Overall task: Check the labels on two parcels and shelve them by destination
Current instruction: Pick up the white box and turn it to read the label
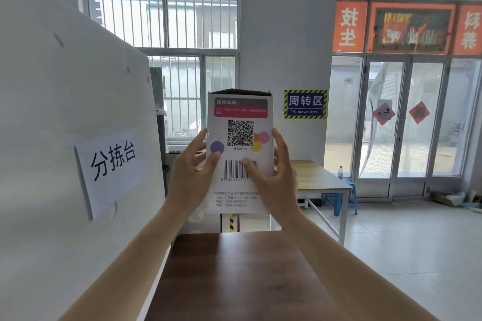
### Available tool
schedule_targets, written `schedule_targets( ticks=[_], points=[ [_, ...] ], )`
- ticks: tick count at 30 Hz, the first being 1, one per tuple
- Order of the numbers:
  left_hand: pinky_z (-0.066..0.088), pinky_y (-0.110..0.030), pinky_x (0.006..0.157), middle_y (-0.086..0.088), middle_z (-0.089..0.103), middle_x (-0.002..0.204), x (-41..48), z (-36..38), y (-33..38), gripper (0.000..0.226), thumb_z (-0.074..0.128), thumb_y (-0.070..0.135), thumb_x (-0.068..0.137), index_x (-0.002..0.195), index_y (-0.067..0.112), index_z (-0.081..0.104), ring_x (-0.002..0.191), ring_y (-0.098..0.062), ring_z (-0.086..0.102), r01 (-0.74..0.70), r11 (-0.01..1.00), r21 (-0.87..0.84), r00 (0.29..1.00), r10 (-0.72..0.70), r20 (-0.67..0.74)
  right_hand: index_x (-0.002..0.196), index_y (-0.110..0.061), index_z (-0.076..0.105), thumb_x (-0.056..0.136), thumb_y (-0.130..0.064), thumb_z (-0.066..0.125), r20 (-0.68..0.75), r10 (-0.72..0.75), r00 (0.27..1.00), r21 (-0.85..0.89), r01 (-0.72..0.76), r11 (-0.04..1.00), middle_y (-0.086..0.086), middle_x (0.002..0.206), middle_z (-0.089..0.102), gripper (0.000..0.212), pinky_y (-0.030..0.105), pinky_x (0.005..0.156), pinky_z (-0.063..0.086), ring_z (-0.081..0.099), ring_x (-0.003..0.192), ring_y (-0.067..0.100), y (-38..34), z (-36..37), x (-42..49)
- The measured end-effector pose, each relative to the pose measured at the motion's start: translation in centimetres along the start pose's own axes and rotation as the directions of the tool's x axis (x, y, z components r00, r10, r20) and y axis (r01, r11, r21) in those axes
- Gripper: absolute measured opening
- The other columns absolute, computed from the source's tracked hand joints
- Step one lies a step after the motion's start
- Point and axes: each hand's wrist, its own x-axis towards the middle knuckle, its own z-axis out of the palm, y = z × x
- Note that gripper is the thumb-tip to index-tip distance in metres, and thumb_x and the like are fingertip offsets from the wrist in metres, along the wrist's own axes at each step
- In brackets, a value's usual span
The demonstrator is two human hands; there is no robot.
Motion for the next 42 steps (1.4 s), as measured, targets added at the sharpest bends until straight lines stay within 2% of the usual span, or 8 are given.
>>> schedule_targets(
  ticks=[4, 11, 14, 19, 26, 30, 35, 42],
  points=[
    [0.056, -0.017, 0.056, -0.001, 0.067, 0.118, -0.1, -0.3, 0.2, 0.057, 0.058, 0.022, 0.094, 0.146, 0.028, 0.036, 0.083, 0.0, 0.072, -0.005, 1.0, 0.008, 1.0, 0.005, -0.002, 0.121, -0.074, 0.03, 0.069, -0.054, 0.071, 0.022, 0.041, 0.999, 0.046, -0.042, 0.998, -0.018, 0.119, 0.065, 0.069, 0.047, 0.078, 0.062, 0.069, 0.105, 0.014, 0.1, -0.3, 0.0],
    [0.061, -0.027, 0.063, 0.007, 0.067, 0.114, -0.6, -0.5, 0.2, 0.053, 0.056, 0.018, 0.095, 0.141, 0.037, 0.038, 0.091, -0.01, 0.071, 0.053, 0.994, -0.097, 0.998, -0.054, -0.01, 0.129, -0.031, 0.053, 0.072, -0.051, 0.068, 0.098, 0.026, 0.995, 0.047, -0.031, 0.998, -0.023, 0.123, 0.063, 0.062, 0.04, 0.098, 0.053, 0.06, 0.115, 0.001, 0.9, -1.2, -0.3],
    [0.057, -0.02, 0.058, 0.004, 0.066, 0.113, -0.8, 0.0, 0.8, 0.05, 0.065, 0.022, 0.085, 0.129, 0.033, 0.043, 0.085, -0.007, 0.072, 0.065, 0.988, -0.139, 0.998, -0.066, -0.004, 0.127, -0.044, 0.048, 0.07, -0.052, 0.068, 0.11, 0.001, 0.994, 0.016, -0.003, 1.0, -0.032, 0.124, 0.059, 0.061, 0.027, 0.101, 0.047, 0.055, 0.117, -0.006, 0.8, -1.1, -0.8],
    [0.053, -0.014, 0.052, 0.01, 0.059, 0.102, -0.1, 0.4, 1.6, 0.067, 0.075, 0.034, 0.07, 0.118, 0.024, 0.028, 0.072, -0.007, 0.072, 0.17, 0.978, -0.118, 0.985, -0.17, 0.009, 0.13, -0.047, 0.047, 0.07, -0.051, 0.072, 0.076, -0.07, 0.995, -0.051, 0.074, 0.996, -0.01, 0.138, 0.059, 0.066, 0.046, 0.097, 0.051, 0.057, 0.123, 0.015, 1.2, -0.8, -1.4],
    [0.059, -0.024, 0.072, -0.003, 0.053, 0.123, 0.9, 1.1, 0.6, 0.095, 0.081, 0.064, 0.05, 0.117, 0.026, 0.025, 0.105, -0.021, 0.064, 0.243, 0.97, -0.022, 0.97, -0.243, 0.004, 0.13, -0.055, 0.046, 0.068, -0.053, 0.075, 0.084, -0.075, 0.994, -0.071, 0.081, 0.994, -0.009, 0.139, 0.058, 0.068, 0.051, 0.103, 0.047, 0.052, 0.129, 0.012, 1.7, -1.1, -1.8],
    [0.052, -0.045, 0.095, 0.0, 0.041, 0.122, 0.9, 1.8, -0.1, 0.099, 0.073, 0.073, 0.036, 0.113, 0.031, 0.027, 0.12, -0.023, 0.048, 0.267, 0.96, 0.087, 0.963, -0.264, -0.049, 0.131, -0.045, 0.045, 0.066, -0.054, 0.074, 0.1, -0.117, 0.988, -0.062, 0.123, 0.99, -0.022, 0.133, 0.054, 0.072, 0.032, 0.106, 0.045, 0.047, 0.125, -0.006, 1.1, -1.1, -1.7],
    [0.045, -0.049, 0.102, 0.002, 0.038, 0.119, 1.0, 2.0, -0.4, 0.106, 0.07, 0.078, 0.032, 0.117, 0.032, 0.028, 0.123, -0.021, 0.04, 0.292, 0.947, 0.134, 0.956, -0.286, -0.066, 0.134, -0.039, 0.033, 0.064, -0.046, 0.079, 0.176, -0.078, 0.981, 0.037, 0.072, 0.997, -0.02, 0.138, 0.05, 0.084, 0.01, 0.101, 0.039, 0.045, 0.132, -0.009, 0.7, -0.6, -1.6],
    [0.049, -0.049, 0.098, 0.011, 0.039, 0.109, 0.6, 1.2, -0.4, 0.096, 0.07, 0.073, 0.039, 0.119, 0.038, 0.03, 0.122, -0.023, 0.044, 0.276, 0.957, 0.087, 0.961, -0.272, -0.051, 0.131, -0.044, 0.036, 0.065, -0.051, 0.079, 0.19, -0.12, 0.975, -0.006, 0.123, 0.992, -0.038, 0.134, 0.049, 0.079, 0.055, 0.111, 0.037, 0.047, 0.132, -0.004, 1.2, -0.1, -1.5]
  ],
)
